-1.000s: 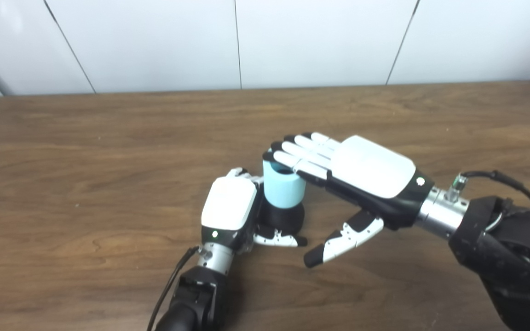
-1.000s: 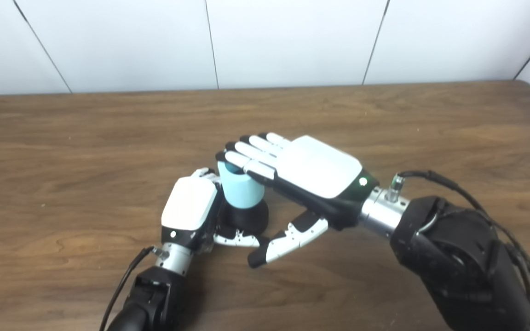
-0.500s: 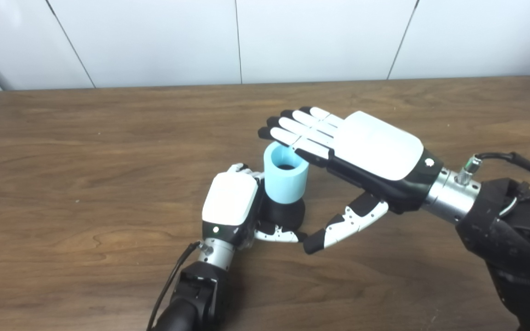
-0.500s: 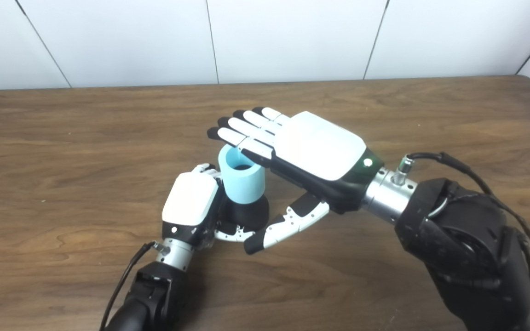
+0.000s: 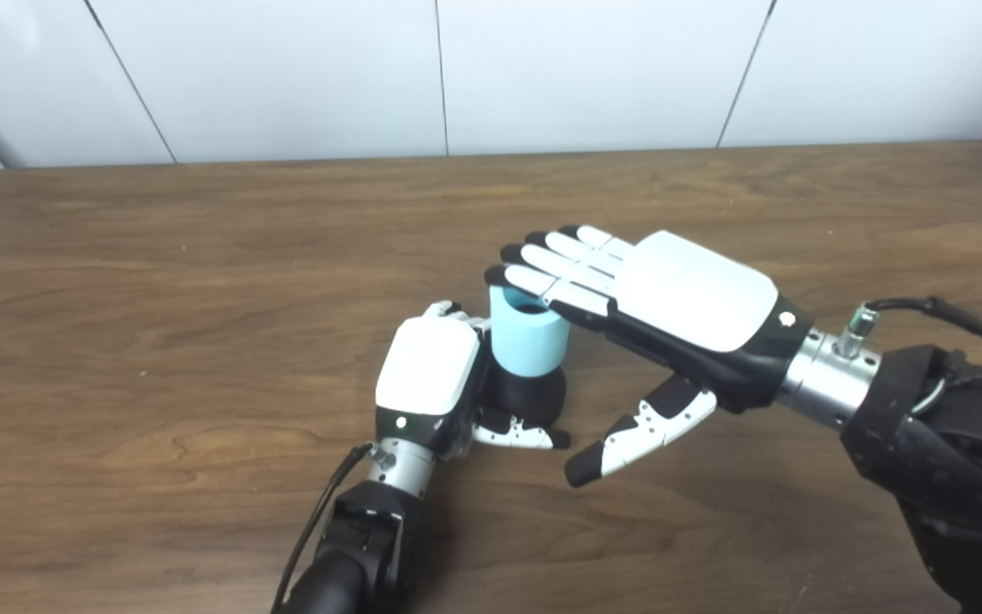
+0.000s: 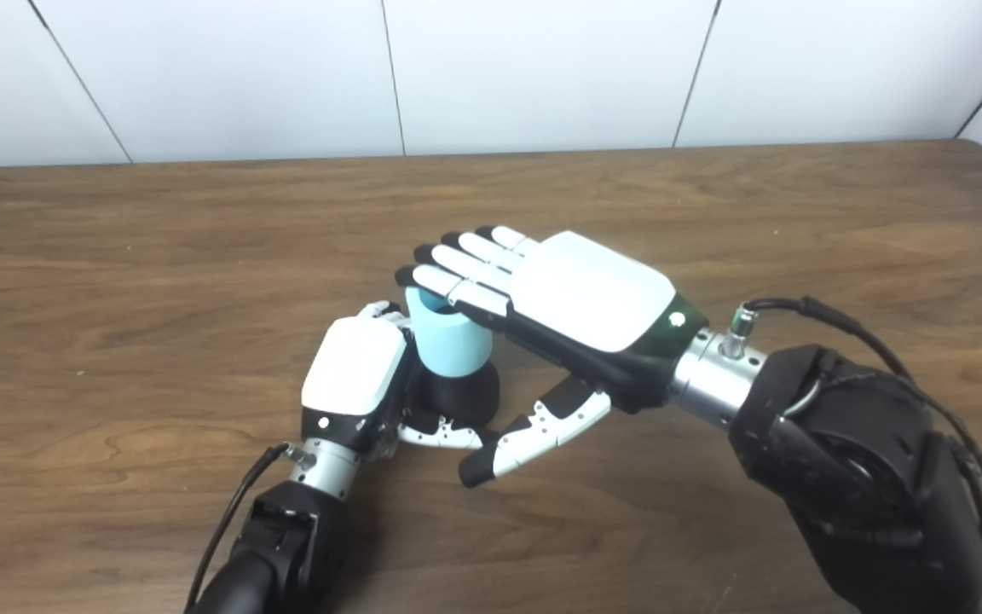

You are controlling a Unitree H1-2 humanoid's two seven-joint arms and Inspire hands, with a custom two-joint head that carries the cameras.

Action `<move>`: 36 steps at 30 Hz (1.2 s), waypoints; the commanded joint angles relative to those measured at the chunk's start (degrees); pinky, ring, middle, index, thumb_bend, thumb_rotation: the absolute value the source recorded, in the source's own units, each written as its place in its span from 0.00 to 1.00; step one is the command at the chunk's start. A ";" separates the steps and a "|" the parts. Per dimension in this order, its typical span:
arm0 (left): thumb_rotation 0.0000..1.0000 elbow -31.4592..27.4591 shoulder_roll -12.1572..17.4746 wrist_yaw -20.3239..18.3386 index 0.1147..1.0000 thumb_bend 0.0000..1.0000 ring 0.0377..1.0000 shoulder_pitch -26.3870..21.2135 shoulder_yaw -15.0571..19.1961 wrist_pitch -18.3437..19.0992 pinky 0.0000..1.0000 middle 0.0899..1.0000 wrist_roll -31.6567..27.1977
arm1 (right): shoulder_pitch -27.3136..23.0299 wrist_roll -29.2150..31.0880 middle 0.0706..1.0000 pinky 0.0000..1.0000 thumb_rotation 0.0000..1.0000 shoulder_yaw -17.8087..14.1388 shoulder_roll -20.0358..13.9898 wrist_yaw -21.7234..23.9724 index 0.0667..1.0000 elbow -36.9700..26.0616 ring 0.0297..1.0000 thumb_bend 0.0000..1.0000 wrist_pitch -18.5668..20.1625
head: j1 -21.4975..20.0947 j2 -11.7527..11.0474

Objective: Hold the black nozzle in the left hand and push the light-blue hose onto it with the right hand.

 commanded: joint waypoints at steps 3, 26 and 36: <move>0.00 0.61 -0.19 -2.85 0.41 0.52 0.61 1.02 -0.66 0.50 0.81 0.45 0.15 | -1.37 0.15 1.00 1.00 0.96 -0.15 -0.61 -1.49 0.96 0.08 1.00 0.62 -1.98 | -0.09 0.13; 0.00 0.92 -0.20 -2.14 0.42 0.53 0.59 1.03 -0.98 0.38 0.80 0.44 1.00 | 0.12 -0.15 1.00 0.96 0.98 1.54 -0.83 -1.72 0.95 2.13 1.00 0.59 -1.74 | 0.02 -0.08; 0.00 0.48 -0.24 -2.14 0.42 0.53 0.59 1.29 -0.59 -0.04 0.80 0.44 0.40 | 1.29 1.96 0.99 0.97 0.96 0.87 -1.36 -2.47 0.95 2.93 1.00 0.58 -1.83 | 0.22 0.25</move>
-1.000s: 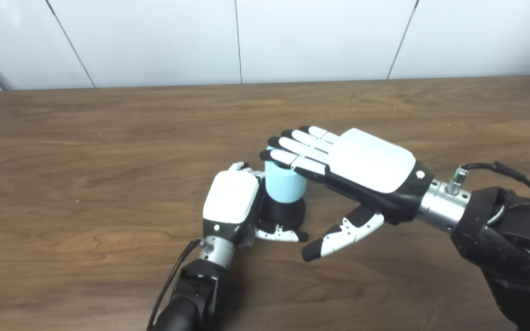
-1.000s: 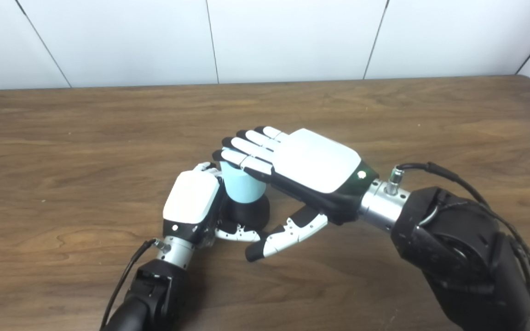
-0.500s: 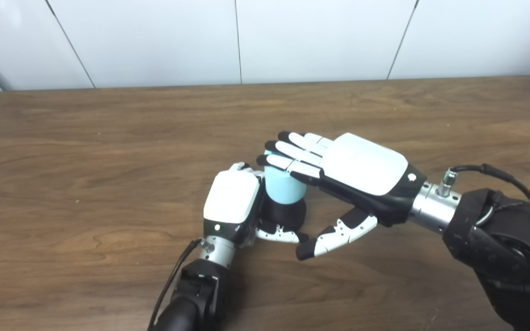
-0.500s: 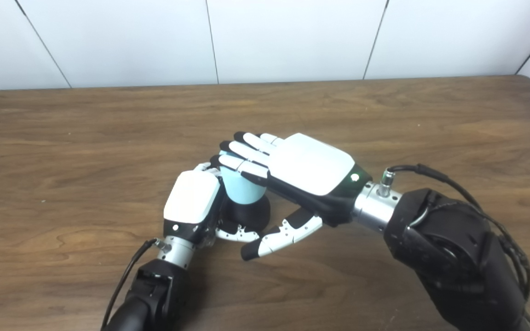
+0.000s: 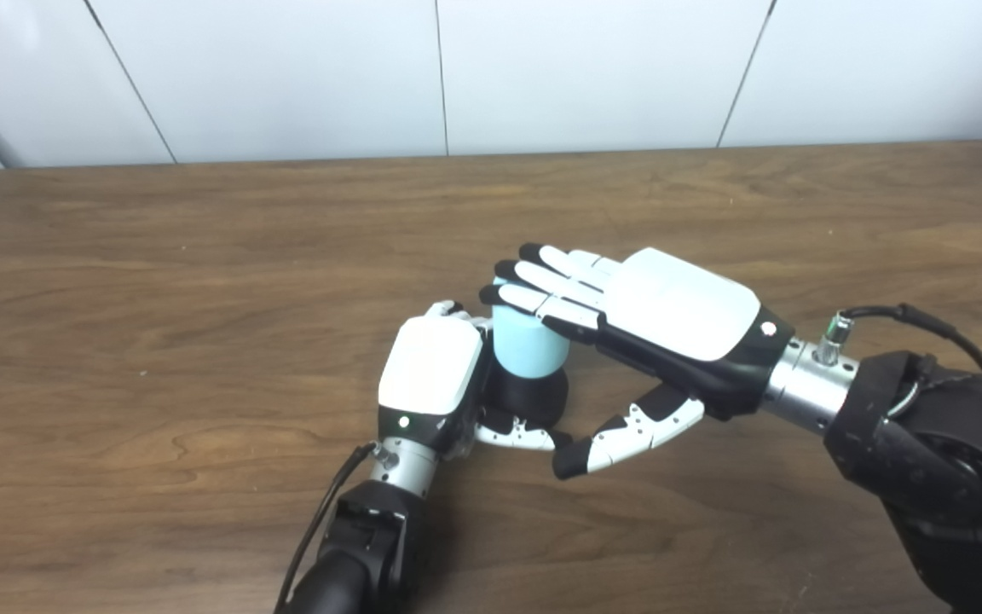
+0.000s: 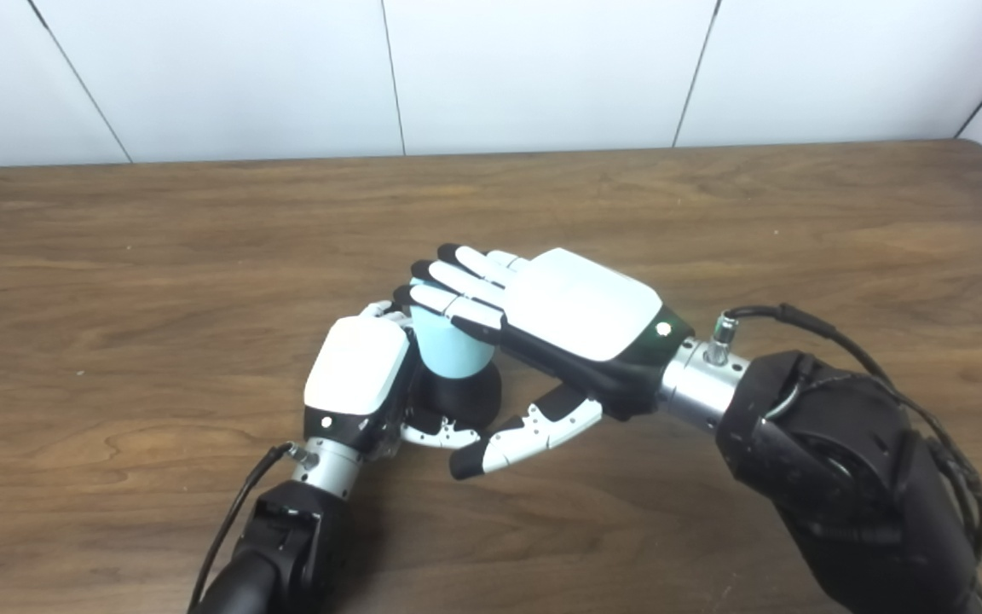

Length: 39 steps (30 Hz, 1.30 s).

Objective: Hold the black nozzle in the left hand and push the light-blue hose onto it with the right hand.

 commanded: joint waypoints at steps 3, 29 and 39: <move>0.00 0.11 0.12 -2.69 0.42 0.53 0.59 1.40 -0.43 0.20 0.81 0.43 -0.45 | 0.90 1.24 0.99 0.97 0.92 -0.33 -1.65 -0.55 0.95 0.03 1.00 0.58 -0.33 | -0.01 0.18; 0.00 -0.52 0.32 -3.53 0.44 0.52 0.59 1.24 -0.14 0.06 0.80 0.40 -0.28 | 7.98 -3.43 0.98 0.97 0.87 5.97 -2.71 -6.70 0.94 5.80 1.00 0.59 -3.19 | -0.24 0.48; 0.00 -0.98 0.27 -4.38 0.43 0.53 0.59 1.29 -0.23 0.25 0.81 0.42 0.18 | 8.04 -2.69 0.97 0.96 0.86 6.06 -4.05 -5.52 0.92 5.54 1.00 0.60 -1.54 | -0.21 0.66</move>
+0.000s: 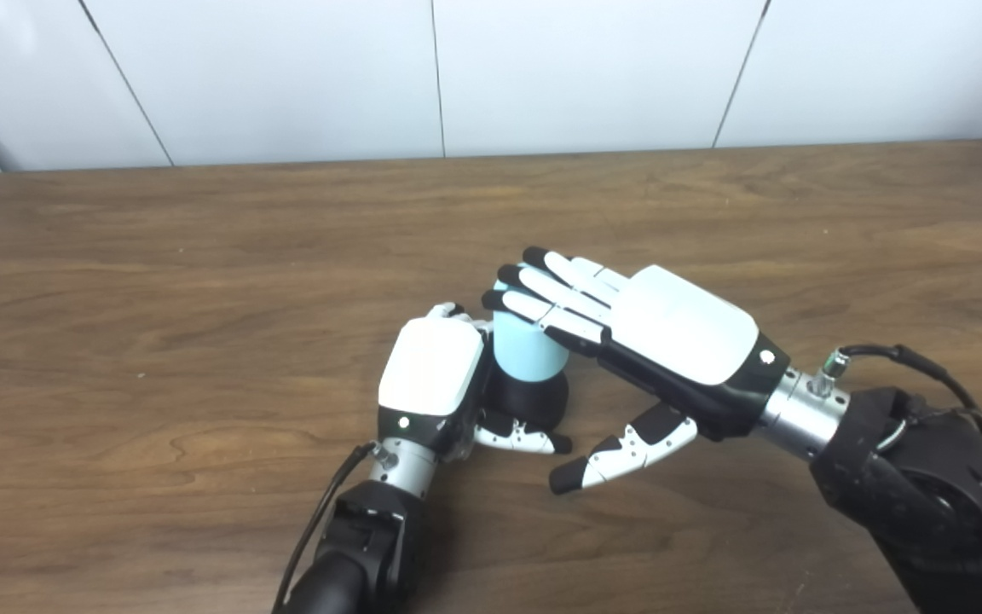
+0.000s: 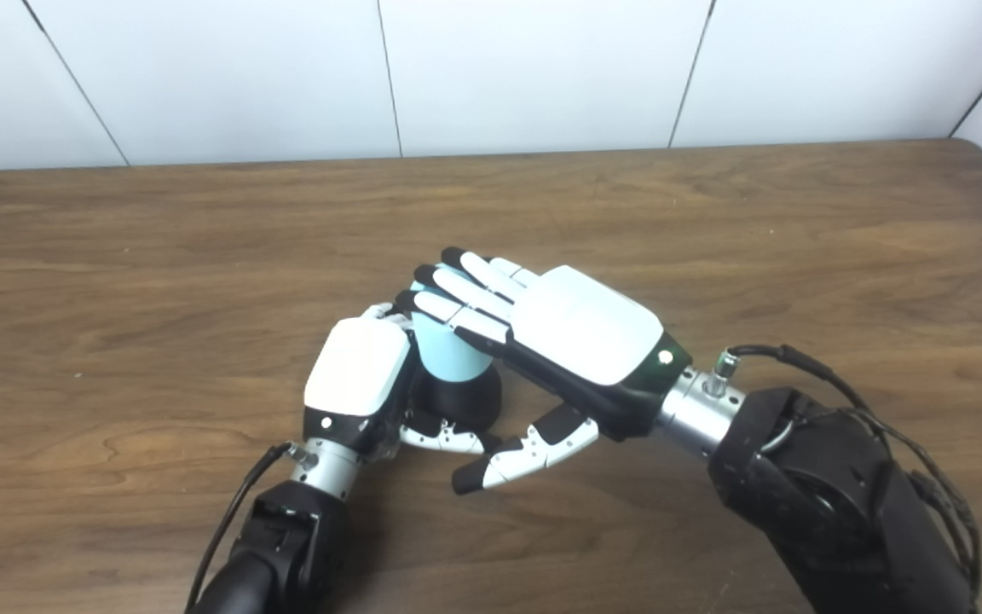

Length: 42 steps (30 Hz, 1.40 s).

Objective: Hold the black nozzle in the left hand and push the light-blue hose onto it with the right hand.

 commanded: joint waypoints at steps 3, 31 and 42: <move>0.00 -0.01 0.10 -2.45 0.42 0.53 0.59 1.20 -0.52 0.29 0.80 0.43 0.26 | 2.58 0.37 0.97 0.96 0.89 2.06 -3.32 6.64 0.93 2.67 1.00 0.61 1.66 | -0.22 0.21; 0.00 0.40 -0.05 -2.22 0.43 0.53 0.59 1.03 -0.17 0.02 0.80 0.42 -0.17 | 2.21 1.18 0.99 0.96 0.90 2.39 -2.79 1.16 0.95 3.19 1.00 0.59 1.42 | -0.30 -0.04; 0.00 1.30 -0.20 -1.95 0.43 0.53 0.59 0.86 -0.46 -0.23 0.81 0.42 -0.12 | -5.13 6.67 1.00 1.00 0.98 -7.21 -0.37 -0.31 0.98 -5.80 1.00 0.56 4.97 | -0.37 -0.13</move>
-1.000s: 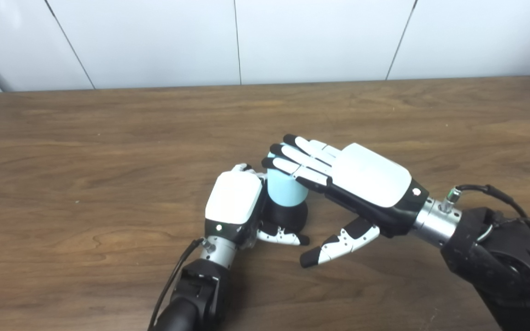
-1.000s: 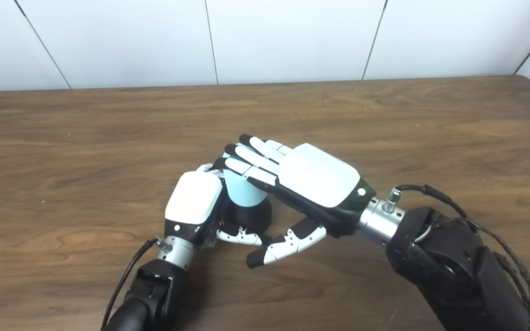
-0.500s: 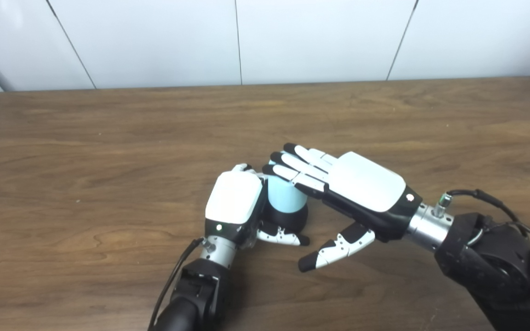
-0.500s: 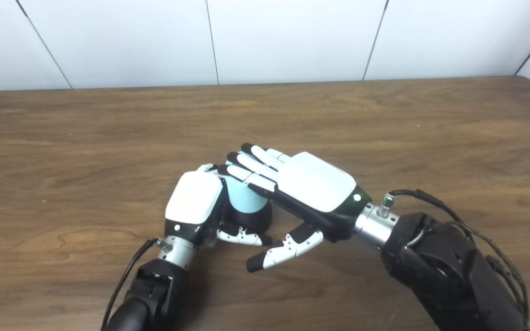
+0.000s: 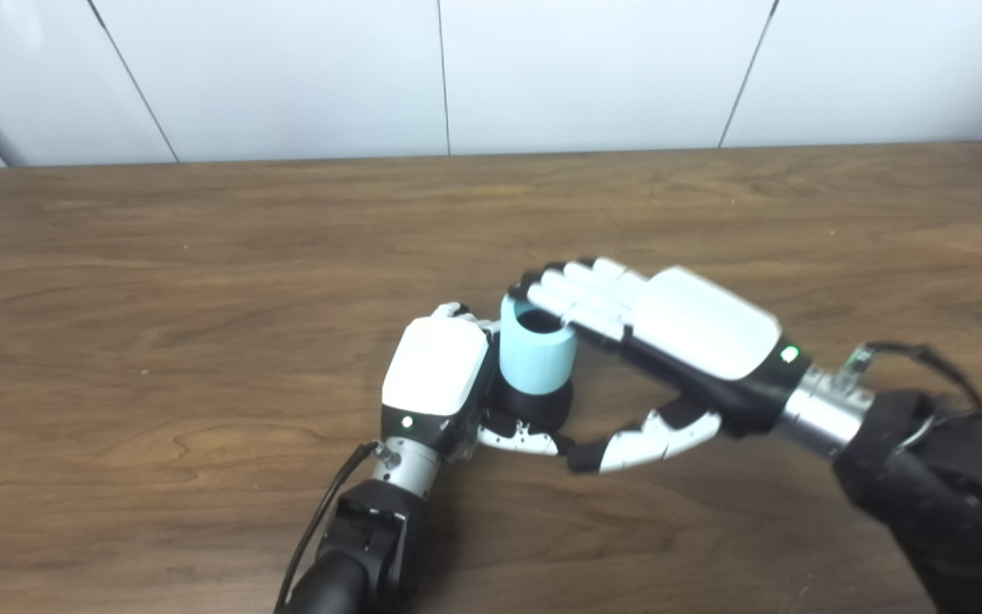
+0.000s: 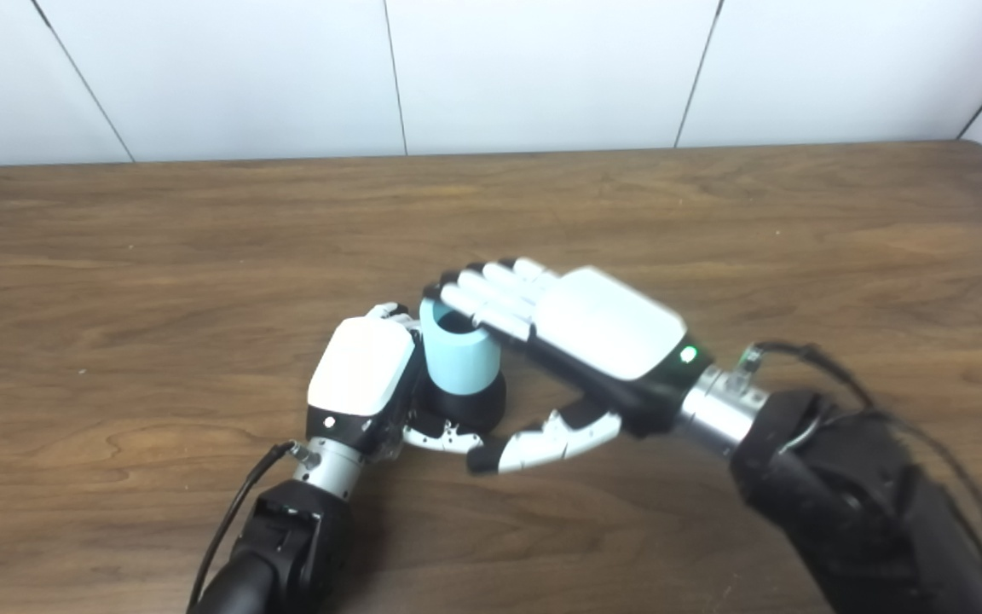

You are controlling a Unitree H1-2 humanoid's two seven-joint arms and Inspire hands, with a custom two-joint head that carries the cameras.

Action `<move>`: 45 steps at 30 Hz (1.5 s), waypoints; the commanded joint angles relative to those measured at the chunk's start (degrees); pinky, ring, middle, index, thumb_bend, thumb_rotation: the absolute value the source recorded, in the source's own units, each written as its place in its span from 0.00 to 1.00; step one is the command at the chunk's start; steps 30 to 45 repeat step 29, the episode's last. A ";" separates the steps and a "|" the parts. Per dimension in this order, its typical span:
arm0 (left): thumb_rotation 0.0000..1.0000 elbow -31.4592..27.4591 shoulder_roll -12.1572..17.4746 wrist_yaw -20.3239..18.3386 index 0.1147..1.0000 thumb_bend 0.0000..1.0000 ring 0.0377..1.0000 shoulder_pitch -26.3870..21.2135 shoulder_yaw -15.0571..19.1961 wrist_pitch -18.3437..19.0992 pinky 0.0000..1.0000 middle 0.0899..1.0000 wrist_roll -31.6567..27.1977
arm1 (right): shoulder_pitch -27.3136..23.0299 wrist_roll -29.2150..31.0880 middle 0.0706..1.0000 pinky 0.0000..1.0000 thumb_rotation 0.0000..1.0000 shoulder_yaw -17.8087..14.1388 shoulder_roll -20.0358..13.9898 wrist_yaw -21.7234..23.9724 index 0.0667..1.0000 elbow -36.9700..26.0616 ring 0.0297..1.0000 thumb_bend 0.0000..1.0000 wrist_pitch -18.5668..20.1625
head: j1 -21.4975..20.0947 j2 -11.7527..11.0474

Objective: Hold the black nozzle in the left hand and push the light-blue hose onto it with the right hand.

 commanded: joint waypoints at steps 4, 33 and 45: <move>0.00 1.71 -0.14 -2.07 0.43 0.53 0.59 0.52 -0.64 0.27 0.81 0.42 0.03 | -4.61 4.36 1.00 0.99 0.99 -4.14 0.74 -0.88 0.98 -3.21 1.00 0.55 2.49 | 0.06 -0.05; 0.05 1.64 1.53 -1.38 0.44 0.52 0.64 -0.87 -0.31 -1.42 0.81 0.53 -0.58 | 7.89 13.58 0.96 0.83 0.93 -10.14 8.49 -10.62 0.94 1.08 0.93 0.52 10.23 | -0.16 0.16; 0.05 1.64 1.53 -1.38 0.44 0.52 0.64 -0.87 -0.31 -1.42 0.81 0.53 -0.58 | 7.89 13.58 0.96 0.83 0.93 -10.14 8.49 -10.62 0.94 1.08 0.93 0.52 10.23 | -0.16 0.16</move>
